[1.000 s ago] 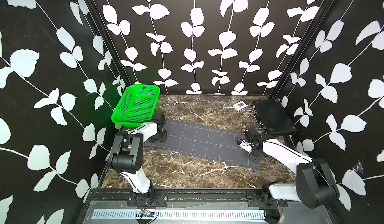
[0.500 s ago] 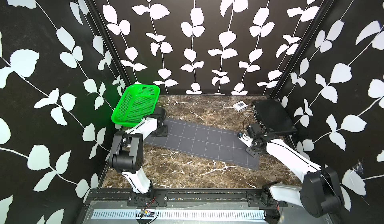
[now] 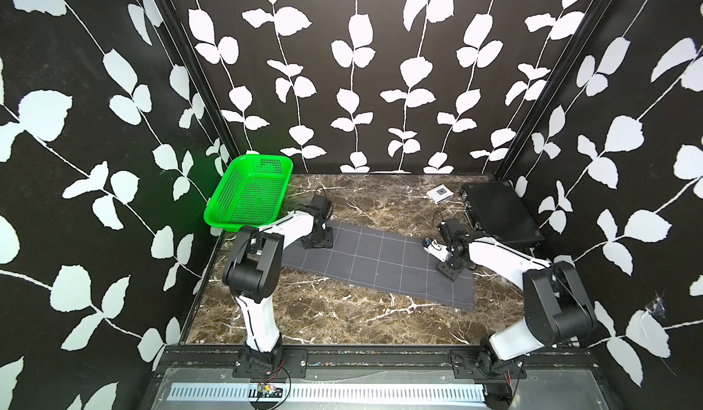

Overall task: Roll up the pillowcase
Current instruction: Adjust the pillowcase at the center of the board.

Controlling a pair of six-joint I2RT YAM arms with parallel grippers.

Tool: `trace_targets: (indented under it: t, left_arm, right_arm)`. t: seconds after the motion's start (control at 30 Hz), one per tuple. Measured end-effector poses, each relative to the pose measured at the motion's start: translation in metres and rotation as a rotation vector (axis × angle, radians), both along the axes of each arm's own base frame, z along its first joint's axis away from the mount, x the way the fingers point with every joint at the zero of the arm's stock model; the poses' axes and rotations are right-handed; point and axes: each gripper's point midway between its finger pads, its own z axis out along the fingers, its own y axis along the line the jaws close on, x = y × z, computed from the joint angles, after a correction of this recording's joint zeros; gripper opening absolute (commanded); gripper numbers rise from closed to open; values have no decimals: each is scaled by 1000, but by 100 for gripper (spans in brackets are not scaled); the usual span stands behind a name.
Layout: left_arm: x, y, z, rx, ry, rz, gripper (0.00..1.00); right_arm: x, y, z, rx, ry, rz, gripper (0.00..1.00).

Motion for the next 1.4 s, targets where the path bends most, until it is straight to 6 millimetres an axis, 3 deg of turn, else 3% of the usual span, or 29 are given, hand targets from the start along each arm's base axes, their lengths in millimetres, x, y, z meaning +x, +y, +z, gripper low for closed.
trace_targets:
  t: [0.2,0.4,0.53,0.67,0.87,1.17,1.4]
  left_arm:
    - [28,-8,-1,13,-19,-45,58]
    - [69,-22,-1,28,-58,-120,58]
    - [101,-24,1,32,-97,-155,58]
    - [134,-23,3,31,-134,-187,58]
    - [173,-27,5,-8,-181,-220,57]
    - [192,-32,8,-53,-216,-260,58]
    - [198,-39,12,-91,-233,-302,61]
  right_arm:
    - [-5,1,-5,-24,22,34,61]
    - [-14,13,-6,-23,41,79,61]
    - [-28,36,-8,-10,69,139,61]
    - [-41,65,-9,-1,83,219,70]
    - [-48,87,-8,1,96,285,68]
    - [-65,137,-11,-14,173,444,67]
    - [-76,156,-4,31,186,525,68]
